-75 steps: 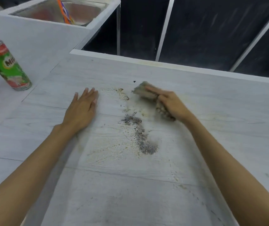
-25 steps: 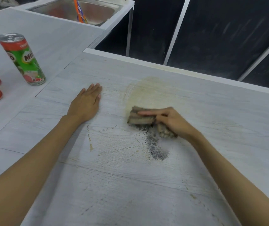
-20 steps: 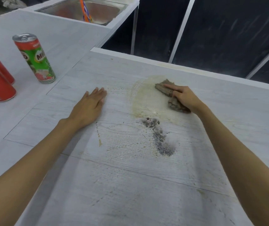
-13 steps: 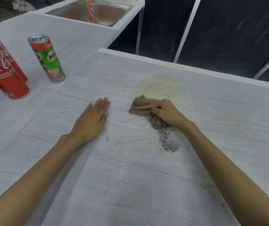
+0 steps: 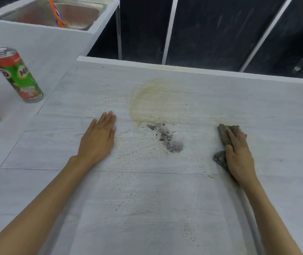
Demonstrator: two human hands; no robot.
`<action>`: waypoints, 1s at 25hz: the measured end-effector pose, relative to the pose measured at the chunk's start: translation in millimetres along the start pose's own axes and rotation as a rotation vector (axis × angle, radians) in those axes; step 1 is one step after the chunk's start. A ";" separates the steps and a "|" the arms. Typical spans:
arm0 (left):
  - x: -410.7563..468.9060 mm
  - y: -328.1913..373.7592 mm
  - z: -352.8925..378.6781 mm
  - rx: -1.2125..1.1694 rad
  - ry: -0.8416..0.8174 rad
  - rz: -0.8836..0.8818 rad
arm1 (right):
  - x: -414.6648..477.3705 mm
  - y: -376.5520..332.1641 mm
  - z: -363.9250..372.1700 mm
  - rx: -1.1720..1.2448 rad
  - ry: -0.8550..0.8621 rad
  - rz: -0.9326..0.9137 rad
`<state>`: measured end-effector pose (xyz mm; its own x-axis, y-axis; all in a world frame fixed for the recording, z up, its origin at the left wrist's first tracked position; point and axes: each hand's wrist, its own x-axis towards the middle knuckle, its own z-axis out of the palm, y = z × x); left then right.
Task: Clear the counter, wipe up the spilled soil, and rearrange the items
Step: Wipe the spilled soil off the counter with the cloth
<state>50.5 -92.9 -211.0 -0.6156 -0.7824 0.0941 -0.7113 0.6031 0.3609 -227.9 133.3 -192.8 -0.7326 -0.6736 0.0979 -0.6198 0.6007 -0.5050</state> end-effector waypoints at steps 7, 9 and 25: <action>6.1 -1.6 -0.1 0.037 -0.024 0.042 | -9.4 -137.3 76.9 0.392 -0.127 -0.042; 4.1 -0.4 -1.7 0.012 -0.043 0.049 | -9.0 -124.5 50.7 0.805 -0.178 0.083; 8.3 23.6 7.8 0.039 -0.075 0.158 | -38.2 -141.4 68.5 0.235 0.046 0.037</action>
<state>25.9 -84.0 -208.9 -0.7432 -0.6646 0.0772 -0.6154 0.7244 0.3107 -93.0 44.6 -183.8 -0.7687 -0.6297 0.1116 -0.5137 0.5040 -0.6944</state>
